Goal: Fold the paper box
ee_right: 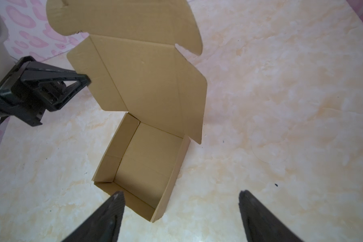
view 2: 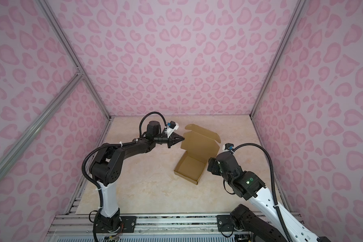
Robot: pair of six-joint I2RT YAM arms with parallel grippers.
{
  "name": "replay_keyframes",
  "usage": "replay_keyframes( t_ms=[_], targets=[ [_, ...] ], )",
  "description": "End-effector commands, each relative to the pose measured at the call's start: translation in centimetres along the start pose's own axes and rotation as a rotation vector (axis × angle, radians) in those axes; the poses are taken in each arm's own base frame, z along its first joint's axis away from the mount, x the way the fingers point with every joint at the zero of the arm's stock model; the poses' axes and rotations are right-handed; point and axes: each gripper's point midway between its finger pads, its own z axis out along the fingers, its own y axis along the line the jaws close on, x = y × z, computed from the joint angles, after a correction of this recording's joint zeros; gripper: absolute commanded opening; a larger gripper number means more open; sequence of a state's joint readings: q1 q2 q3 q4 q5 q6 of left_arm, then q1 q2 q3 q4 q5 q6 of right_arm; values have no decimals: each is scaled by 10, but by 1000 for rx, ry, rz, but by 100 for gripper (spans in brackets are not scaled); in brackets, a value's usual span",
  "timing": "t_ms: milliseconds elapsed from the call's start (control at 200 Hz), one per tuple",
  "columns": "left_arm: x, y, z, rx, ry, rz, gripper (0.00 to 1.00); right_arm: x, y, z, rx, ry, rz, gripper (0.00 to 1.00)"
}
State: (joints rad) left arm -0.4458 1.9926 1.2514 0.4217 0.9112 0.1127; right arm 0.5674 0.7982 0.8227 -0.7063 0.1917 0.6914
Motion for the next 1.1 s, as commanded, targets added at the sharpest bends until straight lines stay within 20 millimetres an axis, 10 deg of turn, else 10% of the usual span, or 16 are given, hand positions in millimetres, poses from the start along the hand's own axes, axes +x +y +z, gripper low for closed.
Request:
replay_keyframes(
  t_ms=[0, 490, 855, 1095],
  targets=[
    [-15, 7, -10, -104, -39, 45, 4, -17, 14, 13, -96, -21, 39, 87],
    [5, 8, -49, -410, -71, -82, 4, -43, 57, 76, -398, 0, 15, 80],
    [9, -9, -54, -527, -85, -75, 4, -72, 14, 94, -196, -131, 0, 77],
    [13, -20, -55, -537, -101, -74, 4, -82, 23, 106, -261, -176, 2, 76]
  ],
)
